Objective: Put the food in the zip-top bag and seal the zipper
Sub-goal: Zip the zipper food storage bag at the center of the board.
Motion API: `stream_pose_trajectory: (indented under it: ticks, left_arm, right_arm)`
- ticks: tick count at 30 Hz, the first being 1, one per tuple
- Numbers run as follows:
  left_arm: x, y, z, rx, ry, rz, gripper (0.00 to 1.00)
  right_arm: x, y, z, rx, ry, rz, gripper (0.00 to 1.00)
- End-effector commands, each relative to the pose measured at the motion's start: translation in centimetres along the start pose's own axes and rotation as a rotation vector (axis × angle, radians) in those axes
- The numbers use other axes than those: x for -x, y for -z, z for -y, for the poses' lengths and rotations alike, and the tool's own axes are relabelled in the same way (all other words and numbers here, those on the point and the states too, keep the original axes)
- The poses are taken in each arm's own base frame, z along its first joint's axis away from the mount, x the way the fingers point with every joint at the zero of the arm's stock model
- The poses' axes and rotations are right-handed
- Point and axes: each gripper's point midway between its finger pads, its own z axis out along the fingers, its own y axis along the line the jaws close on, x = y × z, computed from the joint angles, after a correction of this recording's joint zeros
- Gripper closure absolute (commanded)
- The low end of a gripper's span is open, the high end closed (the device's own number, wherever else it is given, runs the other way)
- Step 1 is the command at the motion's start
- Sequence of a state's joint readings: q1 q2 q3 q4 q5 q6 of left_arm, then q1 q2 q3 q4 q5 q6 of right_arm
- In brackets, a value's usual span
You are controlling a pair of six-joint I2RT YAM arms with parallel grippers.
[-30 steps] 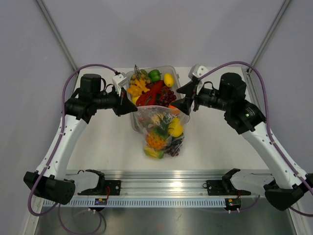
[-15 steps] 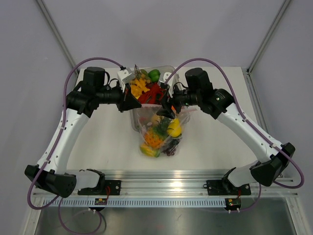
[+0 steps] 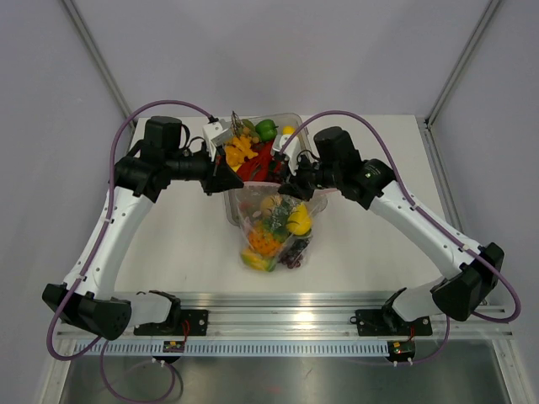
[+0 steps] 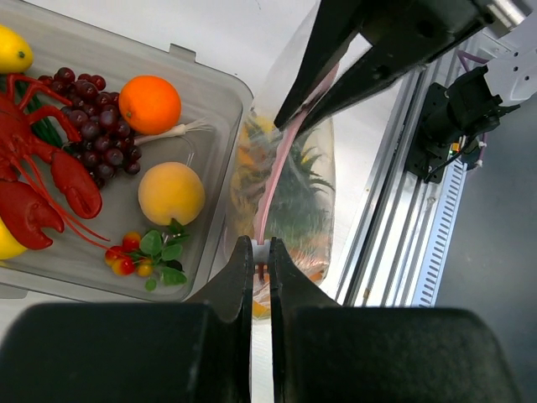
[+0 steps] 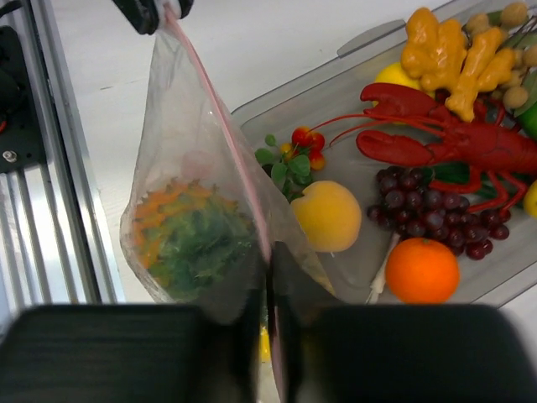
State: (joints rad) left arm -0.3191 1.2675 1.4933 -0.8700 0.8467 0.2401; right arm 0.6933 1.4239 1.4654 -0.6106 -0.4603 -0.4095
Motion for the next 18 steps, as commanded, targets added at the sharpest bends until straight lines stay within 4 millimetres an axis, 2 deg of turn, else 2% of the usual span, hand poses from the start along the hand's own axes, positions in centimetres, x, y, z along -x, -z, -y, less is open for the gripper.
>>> stream_pose_trajectory:
  ticks: [1, 2, 5, 7, 8, 9, 10, 11, 12, 13, 16, 18]
  left_arm:
    - [2.7, 1.0, 1.7, -0.039, -0.097, 0.074, 1.00]
    - [2.7, 1.1, 1.8, -0.040, -0.097, 0.075, 1.00]
    - [2.5, 1.2, 1.8, -0.035, -0.100, 0.072, 1.00]
    - [2.3, 1.4, 2.0, -0.032, -0.101, 0.069, 1.00]
    - [2.2, 1.5, 2.1, -0.032, -0.104, 0.067, 1.00]
    - [2.0, 1.6, 2.3, -0.031, -0.104, 0.065, 1.00]
    - [1.8, 2.0, 2.9, -0.037, -0.099, 0.059, 0.89]
    - [1.8, 2.3, 3.3, -0.044, -0.103, 0.063, 0.49]
    - [1.7, 2.5, 3.7, -0.046, -0.102, 0.067, 0.26]
    - [1.9, 3.3, 4.5, -0.035, -0.127, 0.094, 0.03]
    - [2.6, 4.4, 5.1, 0.016, -0.154, 0.154, 0.01]
    - [3.6, 5.7, 5.4, 0.086, -0.177, 0.213, 0.01]
  right_arm:
    - [2.0, 0.9, 0.8, -0.066, 0.039, 0.066, 0.94]
    - [2.2, 1.0, 0.9, -0.074, 0.041, 0.071, 1.00]
    - [2.5, 1.5, 1.3, -0.108, 0.044, 0.086, 1.00]
    - [3.3, 2.5, 1.1, -0.124, 0.054, 0.129, 1.00]
    - [3.1, 2.6, 0.9, -0.123, 0.058, 0.141, 1.00]
    - [3.7, 3.7, 0.3, -0.127, 0.077, 0.175, 1.00]
    - [3.6, 4.0, 0.0, -0.122, 0.083, 0.186, 1.00]
    - [2.7, 4.0, -0.6, -0.105, 0.078, 0.175, 1.00]
    - [2.9, 4.8, -1.5, -0.085, 0.091, 0.195, 1.00]
    - [2.1, 4.8, -2.1, -0.067, 0.090, 0.183, 1.00]
    - [0.6, 5.1, -4.2, 0.003, 0.064, 0.160, 1.00]
    - [0.3, 5.3, -5.9, 0.060, 0.052, 0.164, 1.00]
